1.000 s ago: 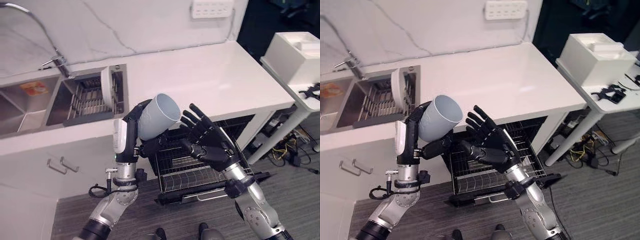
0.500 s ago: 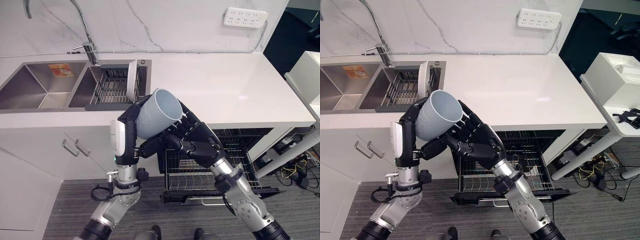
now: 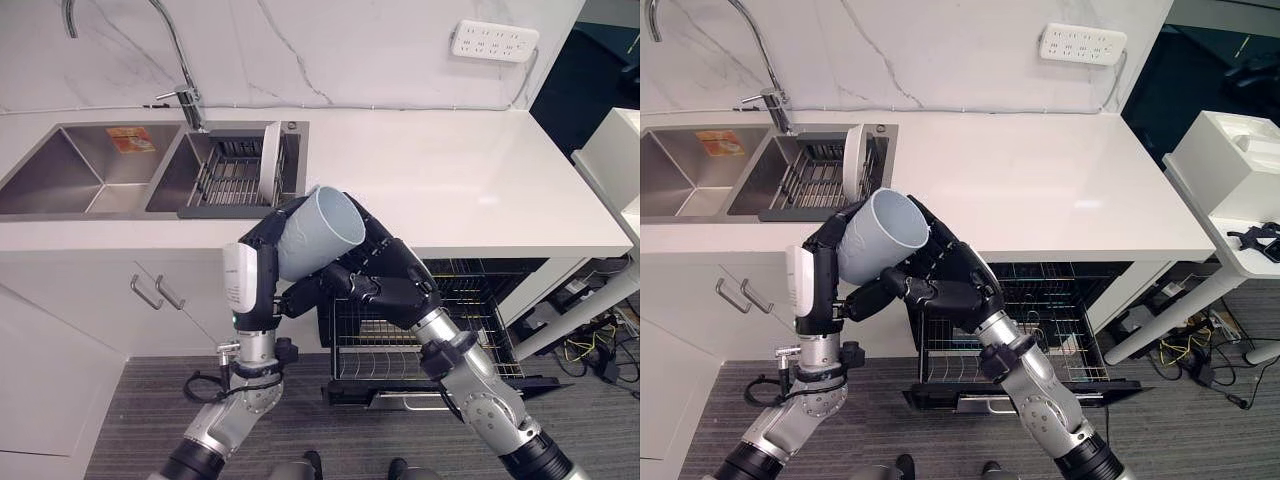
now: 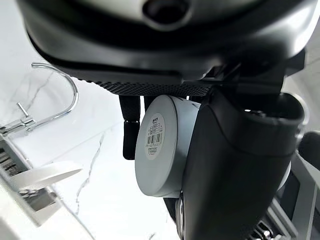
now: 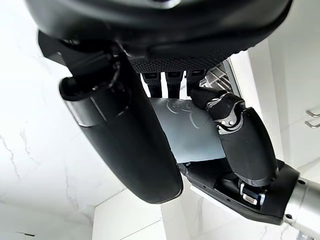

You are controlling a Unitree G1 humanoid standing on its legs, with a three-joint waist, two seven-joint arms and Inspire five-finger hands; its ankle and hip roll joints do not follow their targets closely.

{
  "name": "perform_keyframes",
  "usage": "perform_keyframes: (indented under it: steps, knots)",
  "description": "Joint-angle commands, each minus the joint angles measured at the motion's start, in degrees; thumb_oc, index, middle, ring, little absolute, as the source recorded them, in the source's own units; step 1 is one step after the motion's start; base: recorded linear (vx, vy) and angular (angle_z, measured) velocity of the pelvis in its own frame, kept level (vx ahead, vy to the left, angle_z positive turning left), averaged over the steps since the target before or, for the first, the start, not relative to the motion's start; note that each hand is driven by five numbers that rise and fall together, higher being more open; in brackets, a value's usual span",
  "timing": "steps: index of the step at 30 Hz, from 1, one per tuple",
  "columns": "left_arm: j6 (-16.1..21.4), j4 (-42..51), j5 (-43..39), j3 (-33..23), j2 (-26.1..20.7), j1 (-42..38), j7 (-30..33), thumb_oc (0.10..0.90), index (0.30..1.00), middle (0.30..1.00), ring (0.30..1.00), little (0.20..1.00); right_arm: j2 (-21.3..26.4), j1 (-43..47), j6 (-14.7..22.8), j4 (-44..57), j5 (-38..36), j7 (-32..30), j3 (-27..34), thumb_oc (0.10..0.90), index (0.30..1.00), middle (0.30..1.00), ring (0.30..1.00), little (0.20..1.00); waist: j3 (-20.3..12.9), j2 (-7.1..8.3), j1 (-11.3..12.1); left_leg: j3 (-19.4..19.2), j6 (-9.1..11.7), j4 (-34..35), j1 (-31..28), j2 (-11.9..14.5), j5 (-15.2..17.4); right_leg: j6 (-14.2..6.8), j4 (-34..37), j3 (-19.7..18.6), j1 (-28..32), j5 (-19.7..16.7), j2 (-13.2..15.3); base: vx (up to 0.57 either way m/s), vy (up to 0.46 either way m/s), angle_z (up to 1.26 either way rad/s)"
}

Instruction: Place the dishes in the dishwasher.

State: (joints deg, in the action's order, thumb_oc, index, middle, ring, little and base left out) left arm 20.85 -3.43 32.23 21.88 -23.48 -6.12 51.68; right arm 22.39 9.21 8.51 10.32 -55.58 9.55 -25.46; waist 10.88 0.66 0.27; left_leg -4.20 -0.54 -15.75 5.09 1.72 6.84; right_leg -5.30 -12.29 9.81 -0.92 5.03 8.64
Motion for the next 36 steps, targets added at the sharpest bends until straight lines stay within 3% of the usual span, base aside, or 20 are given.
perform_keyframes:
  steps: [1,6,14,15,16,17,36]
  knots:
    - [1.4,2.3,1.9,1.2,0.0,-7.4,3.5,0.4,0.3,0.3,0.3,0.3,-2.9,6.4,7.9,3.0,2.8,-0.6,1.7,0.8,0.9,0.9,0.9,0.9,-2.8,0.3,0.5,3.3,1.6,-1.4,-1.9,0.6,7.7,-2.1,-4.9,-0.5,0.8,7.2,0.6,0.0,0.0,0.0]
    - [1.0,2.2,2.1,1.8,-0.2,-7.4,3.5,0.4,0.3,0.3,0.3,0.3,-2.5,6.8,10.4,3.6,5.1,-2.8,2.5,0.8,0.9,0.9,0.9,0.9,-2.7,0.14,0.4,3.2,1.6,-1.4,-2.0,0.6,7.8,-2.2,-4.9,-0.9,0.8,7.1,0.6,0.0,0.0,0.0]
    - [0.6,2.8,2.1,2.6,-0.7,-6.9,3.0,0.4,0.3,0.3,0.3,0.3,-2.8,8.1,7.6,3.8,3.7,-1.6,1.0,0.8,0.9,0.9,0.9,0.9,-2.7,-0.28,0.8,3.7,1.5,-1.4,-2.1,0.3,7.7,-2.2,-4.9,-0.9,1.0,7.3,0.5,0.0,0.0,0.0]
    - [0.7,2.7,2.3,2.7,-0.8,-7.0,3.0,0.4,0.3,0.3,0.3,0.3,-2.8,8.7,7.5,3.7,4.5,-1.5,0.7,0.5,0.451,0.451,0.451,0.451,-2.8,-0.28,0.9,3.8,1.5,-1.4,-2.1,0.3,7.7,-2.1,-4.9,-0.9,1.0,7.3,0.5,0.0,0.0,0.0]
    - [0.8,2.7,2.4,2.7,-0.8,-7.0,3.1,0.4,0.3,0.3,0.3,0.3,-2.9,8.8,7.5,3.7,4.9,-1.6,0.6,0.427,0.34,0.34,0.34,0.34,-2.8,-0.29,1.0,3.8,1.5,-1.4,-2.1,0.2,7.7,-2.1,-4.9,-0.9,1.0,7.3,0.6,0.0,0.0,0.0]
    - [0.9,2.4,2.8,2.8,-0.9,-7.1,3.4,0.4,0.3,0.3,0.3,0.3,-2.9,9.0,7.2,3.6,5.2,-1.5,0.5,0.4,0.3,0.3,0.3,0.3,-2.8,-0.3,1.1,4.0,1.4,-1.4,-2.0,0.2,7.7,-2.2,-4.9,-0.9,1.0,7.3,0.6,0.0,0.0,0.0]
    - [-0.6,4.1,2.0,4.4,-1.6,-8.1,-0.4,0.4,0.3,0.3,0.3,0.3,-3.6,9.5,6.6,2.6,4.6,-2.2,-1.4,0.4,0.3,0.3,0.3,0.3,-2.6,-0.33,1.4,4.4,1.3,-1.4,-1.8,0.1,7.6,-2.4,-4.9,-0.9,0.8,7.1,0.6,0.0,0.0,0.01]
